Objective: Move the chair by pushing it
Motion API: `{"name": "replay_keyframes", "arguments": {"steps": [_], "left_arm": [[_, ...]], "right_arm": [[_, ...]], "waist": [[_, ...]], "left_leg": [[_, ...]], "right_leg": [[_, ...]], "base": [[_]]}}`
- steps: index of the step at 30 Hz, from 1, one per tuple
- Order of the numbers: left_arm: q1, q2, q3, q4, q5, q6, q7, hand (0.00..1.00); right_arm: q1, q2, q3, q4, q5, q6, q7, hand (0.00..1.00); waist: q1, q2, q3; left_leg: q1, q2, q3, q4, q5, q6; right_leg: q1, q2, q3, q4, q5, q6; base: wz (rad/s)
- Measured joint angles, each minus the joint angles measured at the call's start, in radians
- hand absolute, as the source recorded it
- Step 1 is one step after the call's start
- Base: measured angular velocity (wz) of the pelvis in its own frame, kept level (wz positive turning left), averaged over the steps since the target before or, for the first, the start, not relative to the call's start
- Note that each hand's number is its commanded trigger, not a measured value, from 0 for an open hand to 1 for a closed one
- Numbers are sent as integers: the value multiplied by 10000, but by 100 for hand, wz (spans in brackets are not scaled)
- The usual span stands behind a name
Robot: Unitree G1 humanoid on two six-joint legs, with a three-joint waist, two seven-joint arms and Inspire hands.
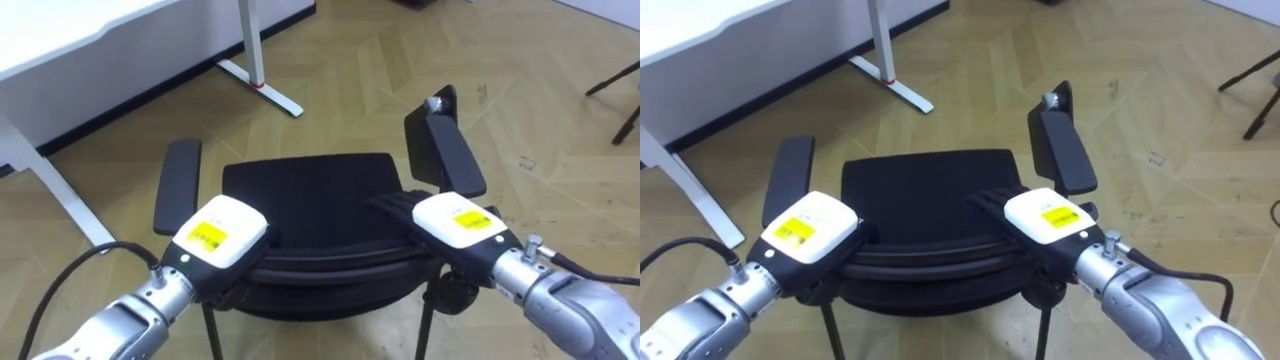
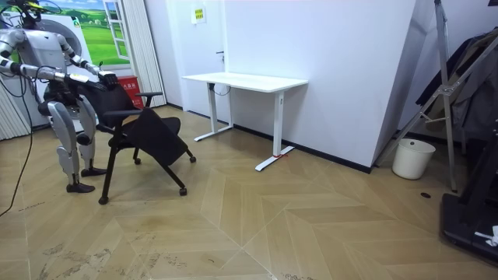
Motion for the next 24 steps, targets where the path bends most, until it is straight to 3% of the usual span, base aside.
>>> {"name": "replay_keyframes", "arguments": {"steps": [7, 10, 17, 24], "left_arm": [[4, -20, -12, -4, -1, -20, -56, 100], [0, -92, -37, -11, -1, -73, -57, 100], [-34, -190, -36, 63, 6, -115, -45, 100], [-66, -188, -22, 83, 3, -184, -45, 100]], "right_arm": [[16, 49, 9, 192, -110, -16, -351, 100], [-114, 428, 4, 526, -119, 139, -690, 100], [-190, 370, 42, 1018, -404, -293, -1318, 100], [-207, 377, 117, 1187, -454, -338, -1616, 100]], "waist": [[1, 22, -8], [-9, 19, -11], [-19, 24, -9], [-41, -54, 0]], "left_leg": [[0, -3, -51, 42, 0, 0], [-10, -16, -139, 46, 1, 1], [-23, -35, -237, 65, 1, 2], [-20, -46, -236, 78, 2, 4]], "right_leg": [[44, -7, -35, 1, 0, 0], [73, -30, -135, -2, 0, 1], [121, -86, -317, -24, -13, 19], [133, -123, -395, -21, -16, 24]], "base": [[0], [8], [5], [0]]}}
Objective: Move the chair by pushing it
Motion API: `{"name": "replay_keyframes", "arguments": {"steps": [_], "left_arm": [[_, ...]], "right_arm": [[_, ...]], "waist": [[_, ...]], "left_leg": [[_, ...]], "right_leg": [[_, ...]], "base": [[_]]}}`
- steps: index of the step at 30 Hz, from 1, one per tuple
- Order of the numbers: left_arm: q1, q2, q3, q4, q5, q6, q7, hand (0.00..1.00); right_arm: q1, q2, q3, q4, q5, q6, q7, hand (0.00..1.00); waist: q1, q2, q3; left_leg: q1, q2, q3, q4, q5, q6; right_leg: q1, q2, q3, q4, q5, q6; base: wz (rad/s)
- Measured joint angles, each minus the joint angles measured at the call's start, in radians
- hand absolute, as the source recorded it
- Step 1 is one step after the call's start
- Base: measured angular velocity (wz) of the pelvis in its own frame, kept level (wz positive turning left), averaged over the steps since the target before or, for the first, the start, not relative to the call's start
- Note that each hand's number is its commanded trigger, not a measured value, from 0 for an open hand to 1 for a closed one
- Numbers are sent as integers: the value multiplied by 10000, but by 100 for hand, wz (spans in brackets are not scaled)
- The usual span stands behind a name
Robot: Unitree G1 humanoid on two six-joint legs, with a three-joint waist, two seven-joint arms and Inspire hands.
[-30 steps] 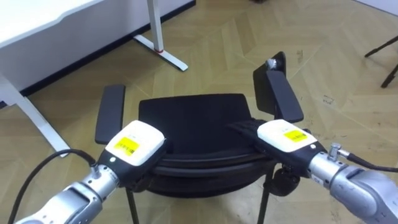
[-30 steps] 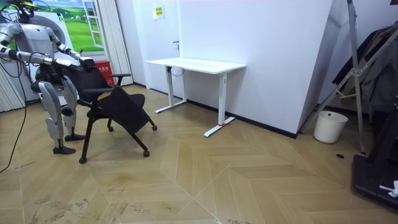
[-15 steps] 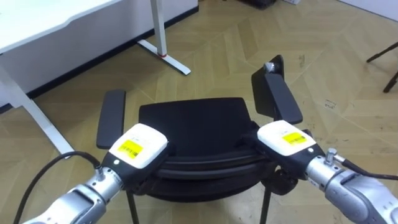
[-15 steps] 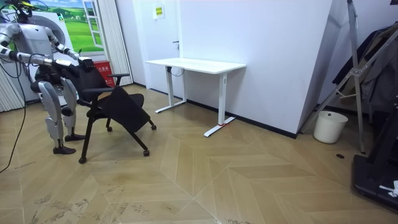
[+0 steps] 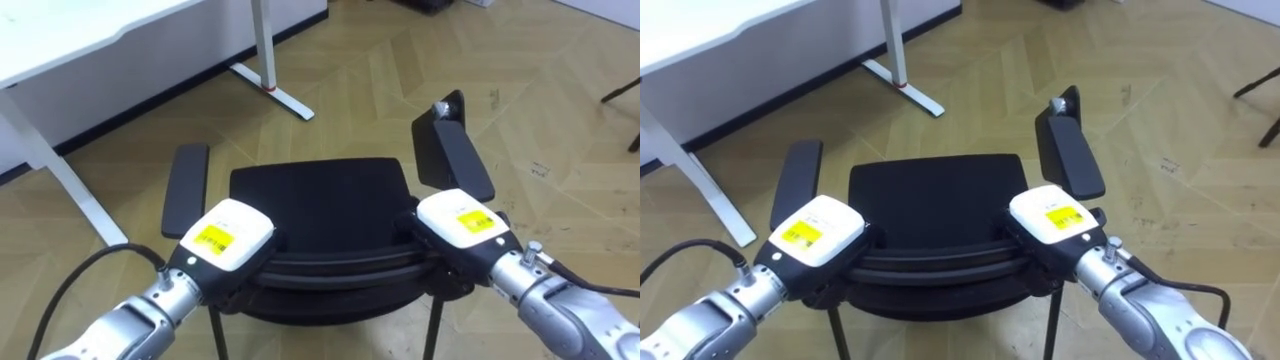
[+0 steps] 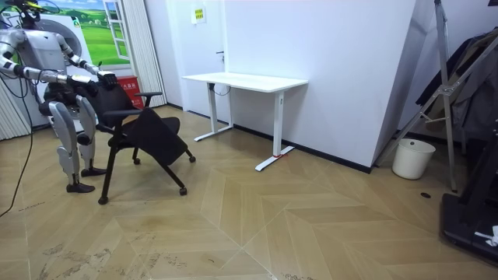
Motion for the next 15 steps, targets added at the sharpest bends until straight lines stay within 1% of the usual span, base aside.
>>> {"name": "replay_keyframes", "arguments": {"steps": [5, 12, 15], "left_arm": [[-32, 3, 12, 13, 4, -26, -15, 100], [-32, 2, 17, 20, 8, -28, -51, 100], [-35, -8, 20, 25, 12, -28, -51, 100]], "right_arm": [[0, 0, 64, 80, 1, -5, -157, 100], [6, -1, 76, 81, -23, -17, -157, 100], [2, 3, 77, 92, -73, -20, -158, 100]], "waist": [[37, -62, -3], [35, -69, -1], [35, -77, 3]], "left_leg": [[-1, 2, -1, 1, 0, 0], [30, 15, -16, 11, 0, -1], [12, 69, -48, 32, 0, -1]], "right_leg": [[6, 2, 6, -8, -21, -6], [45, 5, -9, -17, -26, -10], [44, 2, -30, -13, -26, -11]], "base": [[0], [0], [3]]}}
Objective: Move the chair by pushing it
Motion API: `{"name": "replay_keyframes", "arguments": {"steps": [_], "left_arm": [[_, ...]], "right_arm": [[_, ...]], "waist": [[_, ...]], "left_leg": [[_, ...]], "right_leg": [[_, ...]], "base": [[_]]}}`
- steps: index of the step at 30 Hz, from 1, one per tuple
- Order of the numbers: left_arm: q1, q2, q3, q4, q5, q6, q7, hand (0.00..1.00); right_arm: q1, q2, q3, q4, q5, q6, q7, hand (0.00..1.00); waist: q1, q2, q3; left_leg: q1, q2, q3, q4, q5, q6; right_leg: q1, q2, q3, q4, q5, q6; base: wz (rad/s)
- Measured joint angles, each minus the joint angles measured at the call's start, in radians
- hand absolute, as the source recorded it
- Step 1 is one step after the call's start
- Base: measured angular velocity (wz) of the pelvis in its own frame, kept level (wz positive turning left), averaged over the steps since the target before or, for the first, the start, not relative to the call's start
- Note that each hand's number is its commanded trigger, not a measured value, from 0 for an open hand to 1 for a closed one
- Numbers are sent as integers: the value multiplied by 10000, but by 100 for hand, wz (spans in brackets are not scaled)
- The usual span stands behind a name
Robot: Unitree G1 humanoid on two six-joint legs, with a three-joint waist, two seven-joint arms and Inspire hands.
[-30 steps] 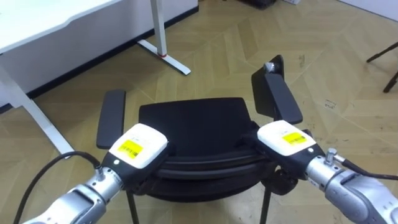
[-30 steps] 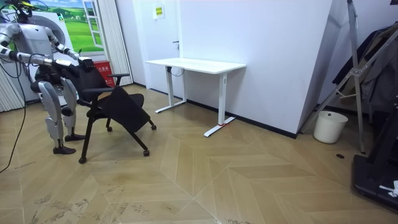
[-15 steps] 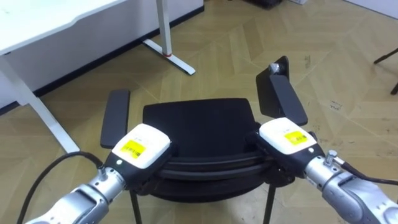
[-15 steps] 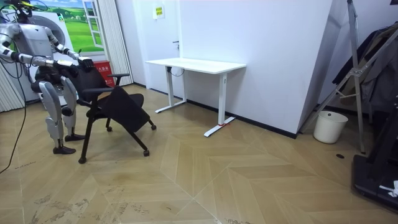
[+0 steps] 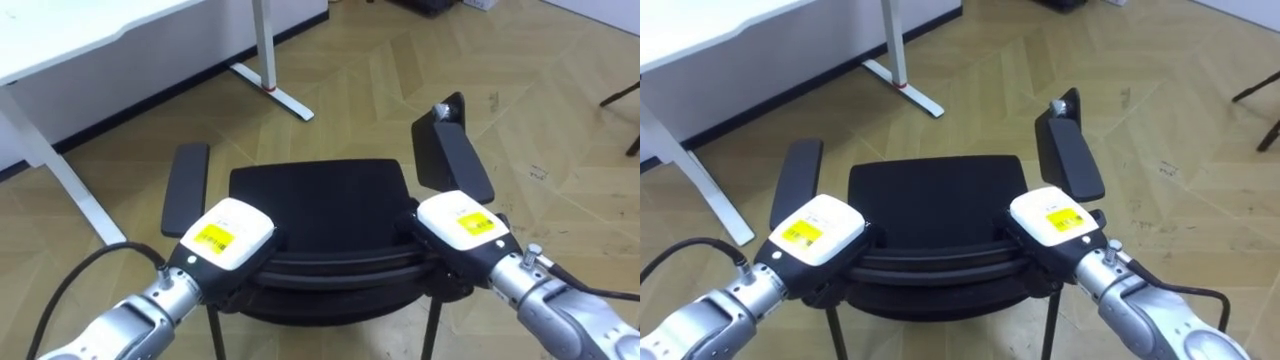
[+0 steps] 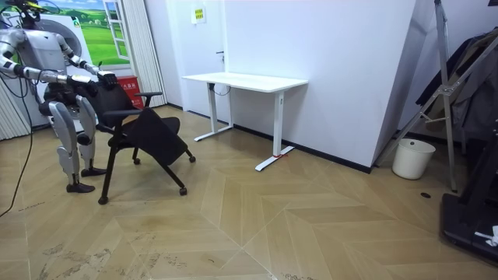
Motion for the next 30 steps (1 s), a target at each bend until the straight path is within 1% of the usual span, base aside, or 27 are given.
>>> {"name": "replay_keyframes", "arguments": {"steps": [2, 3, 4, 5, 6, 7, 9, 11, 12, 13, 14, 15, 16, 17, 18, 19, 20, 21, 22, 23, 24, 25, 26, 27, 28, 29, 30], "left_arm": [[-66, -5, 19, 31, -4, -7, 5, 100], [-101, -5, 43, 60, -5, -36, 12, 100], [-266, -6, 89, 217, -8, -169, 46, 100], [-483, -32, 86, 436, -6, -267, 79, 100], [-583, -62, 86, 570, -2, -319, 136, 100], [-761, -96, 95, 768, -1, -364, 228, 100], [-1176, -161, 77, 1176, -12, -503, 289, 100], [-1668, -215, 76, 1914, -72, -750, 735, 100], [-1794, -229, 73, 2098, -98, -793, 828, 100], [-2068, -325, 36, 2497, -183, -851, 941, 100], [-2404, -513, 9, 2844, -190, -845, 1033, 100], [-2500, -567, -8, 3038, -197, -838, 1070, 100], [-2646, -586, -43, 3288, -237, -871, 1137, 100], [-2745, -605, -121, 3506, -390, -895, 1179, 100], [-2774, -623, -154, 3623, -407, -920, 1239, 100], [-2809, -765, -199, 3844, -439, -940, 1417, 100], [-2878, -908, -230, 3961, -473, -941, 1525, 100], [-2952, -968, -272, 4046, -491, -953, 1556, 100], [-3033, -1021, -319, 4163, -524, -1011, 1620, 100], [-3045, -1022, -323, 4215, -521, -1099, 1690, 100], [-3064, -1022, -322, 4208, -485, -1122, 1738, 100], [-3130, -1021, -322, 4204, -451, -1171, 1766, 100], [-3195, -1014, -321, 4204, -390, -1210, 1797, 100], [-3210, -1008, -321, 4199, -373, -1213, 1813, 100], [-3242, -966, -321, 4145, -352, -1212, 1813, 100], [-3322, -927, -316, 4115, -329, -1225, 1812, 100], [-3392, -924, -315, 4109, -298, -1257, 1810, 100]], "right_arm": [[-23, 28, -4, 76, -15, -45, -104, 100], [-57, 27, -3, 127, -11, -91, -154, 100], [-146, 46, -2, 203, -17, -114, -210, 100], [-294, 76, 0, 359, -15, -142, -238, 100], [-383, 116, 2, 436, -26, -183, -255, 100], [-573, 247, 8, 620, -84, -213, -266, 100], [-891, 333, 26, 930, -119, -227, -278, 100], [-1553, 363, 167, 1459, -113, -514, -441, 100], [-1749, 379, 252, 1649, -119, -593, -524, 100], [-2073, 458, 391, 2031, -152, -704, -715, 100], [-2280, 507, 413, 2310, -268, -825, -880, 100], [-2350, 539, 441, 2428, -292, -850, -963, 100], [-2509, 627, 542, 2622, -304, -862, -1095, 100], [-2597, 684, 649, 2783, -318, -863, -1245, 100], [-2650, 690, 719, 2866, -341, -872, -1319, 100], [-2660, 667, 771, 2913, -424, -906, -1485, 100], [-2655, 522, 758, 2904, -474, -965, -1699, 100], [-2663, 446, 761, 2907, -475, -979, -1775, 100], [-2662, 415, 773, 2963, -523, -990, -1939, 100], [-2658, 402, 806, 3007, -631, -990, -2121, 100], [-2661, 365, 804, 3007, -660, -994, -2198, 100], [-2656, 298, 804, 3021, -679, -998, -2354, 100], [-2656, 269, 821, 3044, -682, -997, -2481, 100], [-2660, 272, 837, 3071, -683, -996, -2559, 100], [-2667, 271, 864, 3099, -683, -994, -2665, 100], [-2686, 262, 861, 3096, -687, -991, -2758, 100], [-2688, 241, 859, 3099, -688, -987, -2821, 100]], "waist": [[-143, -57, 17], [-147, -74, 17], [-147, -93, 26], [-161, -93, 64], [-156, -92, 72], [-164, -107, 93], [-178, 5, 162], [-189, 108, 222], [-188, 128, 235], [-250, 77, 240], [-331, 96, 250], [-335, 97, 254], [-267, 116, 250], [-190, 167, 274], [-162, 115, 289], [-191, 89, 255], [-237, 114, 242], [-198, 128, 254], [-122, 159, 278], [-37, 149, 262], [21, 157, 261], [87, 169, 260], [164, 197, 237], [162, 203, 225], [159, 244, 165], [143, 269, 116], [123, 233, 104]], "left_leg": [[-184, -6, -224, 134, -1, 1], [-253, -6, -245, 161, -1, 1], [-440, 22, -243, 319, -9, 2], [-618, 59, -247, 531, -40, 1], [-711, 91, -251, 672, -87, -7], [-951, 153, -271, 1030, -226, -28], [-1466, 313, -378, 1823, -570, -60], [-2226, 492, -412, 3177, -1033, -134], [-2392, 496, -402, 3543, -1126, -172], [-2801, 563, -288, 4470, -1191, -260], [-3486, 820, -89, 5869, -1130, -294], [-3805, 966, -91, 6581, -1043, -341], [-4353, 1170, -106, 7714, -742, -429], [-4874, 1335, -153, 8639, -243, -403], [-5093, 1340, -221, 9000, 51, -387], [-5452, 1300, -307, 9264, 256, -453], [-5738, 1293, -309, 9023, 190, -355], [-5883, 1276, -277, 8852, 187, -352], [-6119, 1283, -200, 8301, 188, -355], [-6168, 1266, -141, 7229, 198, -373], [-6152, 1234, -215, 6585, 205, -384], [-6104, 1091, -490, 5561, 205, -384], [-6046, 1120, -543, 5115, 278, -438], [-6062, 1110, -528, 5140, 301, -468], [-6142, 1092, -423, 5212, 298, -461], [-6187, 1005, -346, 5265, 276, -423], [-6196, 913, -337, 5296, 216, -322]], "right_leg": [[-44, -32, -175, 38, -14, -8], [-101, -39, -210, 69, -22, -16], [-269, -60, -299, 234, -46, -37], [-384, -69, -393, 388, -55, -47], [-445, -64, -418, 451, -72, -68], [-616, -59, -486, 680, -184, -129], [-942, -22, -673, 1194, -390, -215], [-1668, -62, -785, 2555, -985, -342], [-1819, -75, -805, 2868, -1139, -379], [-2126, -249, -930, 3460, -1632, -479], [-2396, -293, -962, 4101, -2046, -429], [-2510, -295, -963, 4451, -2221, -464], [-2701, -279, -897, 5035, -2529, -571], [-2772, -280, -896, 5393, -2676, -686], [-2789, -318, -907, 5532, -2746, -714], [-2806, -397, -886, 5743, -2840, -741], [-2852, -410, -891, 5898, -2921, -703], [-2900, -446, -857, 5991, -2969, -682], [-3007, -513, -832, 6107, -3029, -637], [-3066, -605, -833, 6150, -3053, -605], [-3114, -640, -832, 6149, -3055, -600], [-3150, -828, -965, 6148, -3100, -510], [-3173, -942, -1010, 6153, -3165, -378], [-3180, -977, -994, 6152, -3189, -310], [-3271, -1075, -952, 6156, -3241, -141], [-3303, -1187, -913, 6137, -3266, 14], [-3306, -1271, -892, 6134, -3285, 93]], "base": [[22], [20], [14], [13], [10], [8], [7], [4], [19], [40], [43], [24], [-8], [-13], [6], [29], [27], [5], [-23], [-32], [-34], [-37], [-32], [-33], [-23], [-18], [-9]]}}
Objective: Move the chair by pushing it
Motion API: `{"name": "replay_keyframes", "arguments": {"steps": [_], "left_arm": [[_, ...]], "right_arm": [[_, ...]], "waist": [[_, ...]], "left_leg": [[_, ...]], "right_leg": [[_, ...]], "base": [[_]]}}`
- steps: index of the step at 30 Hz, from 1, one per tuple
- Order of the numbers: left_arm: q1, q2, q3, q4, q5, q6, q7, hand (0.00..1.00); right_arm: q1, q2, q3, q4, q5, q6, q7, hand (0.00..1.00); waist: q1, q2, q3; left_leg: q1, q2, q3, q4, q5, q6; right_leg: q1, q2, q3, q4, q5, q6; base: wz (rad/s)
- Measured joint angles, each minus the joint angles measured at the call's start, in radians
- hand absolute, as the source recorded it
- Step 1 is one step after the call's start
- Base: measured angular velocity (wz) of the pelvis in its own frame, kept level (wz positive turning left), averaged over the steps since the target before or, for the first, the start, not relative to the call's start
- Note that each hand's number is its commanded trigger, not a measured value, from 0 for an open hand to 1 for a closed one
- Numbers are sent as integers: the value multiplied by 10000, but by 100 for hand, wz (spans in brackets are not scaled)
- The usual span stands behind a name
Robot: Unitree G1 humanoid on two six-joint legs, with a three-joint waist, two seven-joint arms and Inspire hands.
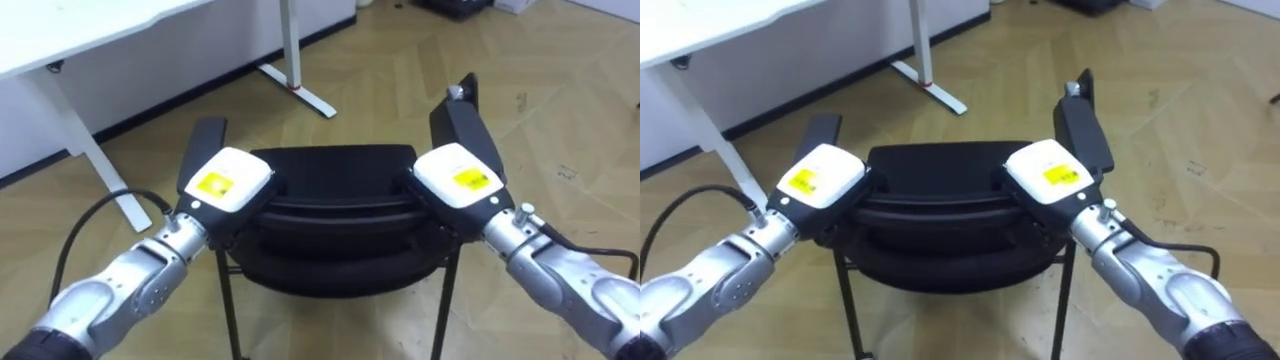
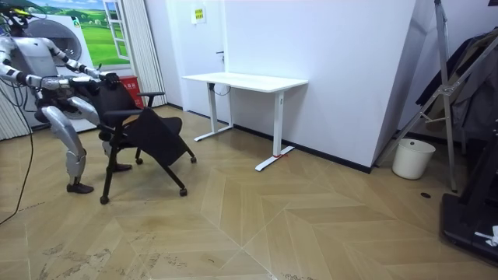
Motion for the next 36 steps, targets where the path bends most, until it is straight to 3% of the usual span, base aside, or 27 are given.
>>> {"name": "replay_keyframes", "arguments": {"steps": [3, 5, 7, 8, 9, 10, 11, 13, 15, 17, 19, 21, 23, 27, 29, 31, 33, 35, 36], "left_arm": [[-86, 45, 8, -166, 120, -17, -5, 100], [-154, 81, 125, -228, 180, -21, 2, 100], [-282, 95, 207, -144, 178, -45, -2, 100], [-343, 164, 350, -109, 174, -118, 0, 100], [-386, 189, 436, -61, 174, -181, 4, 100], [-527, 216, 565, 116, 154, -290, 30, 100], [-752, 170, 563, 453, 153, -402, 157, 100], [-1120, 185, 489, 929, 129, -553, 310, 100], [-1414, 196, 268, 1107, -8, -496, 408, 100], [-1641, 317, -21, 1245, -145, -430, 572, 100], [-1641, 338, -82, 1287, -177, -414, 677, 100], [-1631, 414, -214, 1301, -196, -369, 814, 100], [-1563, 413, -231, 1345, -198, -334, 857, 100], [-1555, 384, -247, 1427, -232, -301, 1016, 100], [-1537, 398, -233, 1441, -225, -256, 1225, 100], [-1502, 386, -209, 1483, -225, -226, 1294, 100], [-1394, 350, -213, 1586, -219, -226, 1443, 100], [-1335, 186, -213, 1653, -166, -35, 1650, 100], [-1319, 117, -213, 1703, -137, -1, 1699, 100]], "right_arm": [[3, -5, -35, 31, 11, 24, -151, 100], [-151, 38, -52, 62, -9, 39, -204, 100], [-285, 110, -9, 69, -18, 151, -205, 100], [-453, 209, 10, 90, -90, 217, -205, 100], [-554, 282, 17, 122, -151, 239, -205, 100], [-838, 376, 47, 241, -229, 245, -205, 100], [-1002, 417, 85, 301, -295, 310, -207, 100], [-1146, 544, 138, 389, -302, 456, -262, 100], [-1273, 640, 158, 579, -319, 487, -418, 100], [-1318, 644, 281, 667, -327, 619, -614, 100], [-1338, 644, 317, 659, -384, 641, -780, 100], [-1305, 642, 433, 675, -364, 667, -893, 100], [-1360, 649, 516, 741, -365, 684, -934, 100], [-1679, 620, 681, 970, -365, 662, -930, 100], [-1850, 603, 731, 964, -364, 662, -857, 100], [-1923, 627, 763, 968, -364, 669, -753, 100], [-1986, 629, 851, 979, -366, 676, -694, 100], [-2091, 630, 934, 1102, -365, 660, -654, 100], [-2102, 627, 939, 1134, -365, 650, -635, 100]], "waist": [[-49, -157, -46], [-23, -204, -37], [-5, -305, -22], [18, -354, 22], [25, -359, 45], [110, -221, 164], [171, -86, 241], [241, -37, 275], [206, 92, 346], [234, 190, 374], [205, 183, 359], [80, 23, 298], [69, -101, 198], [255, -108, 215], [347, -122, 198], [543, -160, 229], [584, -183, 259], [590, -144, 338], [683, -98, 321]], "left_leg": [[32, -316, 254, 108, -174, 294], [79, -530, 399, 277, -405, 673], [141, -701, 511, 512, -588, 956], [131, -841, 501, 754, -759, 1093], [104, -853, 500, 907, -933, 1085], [73, -841, 404, 1192, -1143, 1146], [53, -854, 212, 1354, -1273, 1175], [37, -897, -1, 1345, -1311, 1177], [10, -1031, -552, 1342, -1312, 1179], [-10, -1156, -1115, 1254, -1319, 1114], [14, -1214, -1409, 1245, -1334, 965], [49, -1217, -1482, 1340, -1443, 766], [93, -1062, -1500, 1502, -1650, 419], [320, -741, -1500, 1418, -1784, 72], [417, -591, -1551, 1388, -1824, -231], [628, -429, -1537, 1353, -1895, -441], [649, -182, -1398, 1781, -1869, -492], [295, 267, -961, 3116, -1489, -432], [239, 325, -897, 3344, -1406, -390]], "right_leg": [[41, -513, 27, -11, -118, 342], [119, -977, -150, -18, -106, 631], [179, -1213, -123, 111, 49, 781], [113, -1328, 5, 401, 31, 832], [12, -1377, -12, 695, 51, 830], [-240, -1416, -12, 1359, 397, 679], [-589, -1377, 100, 2051, 936, 551], [-1218, -1278, 435, 2855, 1729, 380], [-1596, -1036, 406, 2950, 1768, 429], [-2278, -608, 99, 2082, 1569, 467], [-2598, -246, 116, 743, 1632, 398], [-2718, -122, 190, -425, 1972, 259], [-2582, 21, 168, -240, 2069, 89], [-2404, 80, -186, -109, 2126, -374], [-2371, 194, -354, 39, 1906, -679], [-2221, 238, -470, 191, 1679, -866], [-2020, 237, -715, 422, 1303, -966], [-1863, 200, -872, 917, 767, -1093], [-1802, 197, -905, 997, 673, -1116]], "base": [[-10], [-19], [-12], [-16], [-26], [-23], [-17], [7], [14], [16], [49], [62], [42], [7], [6], [4], [28], [18], [-6]]}}
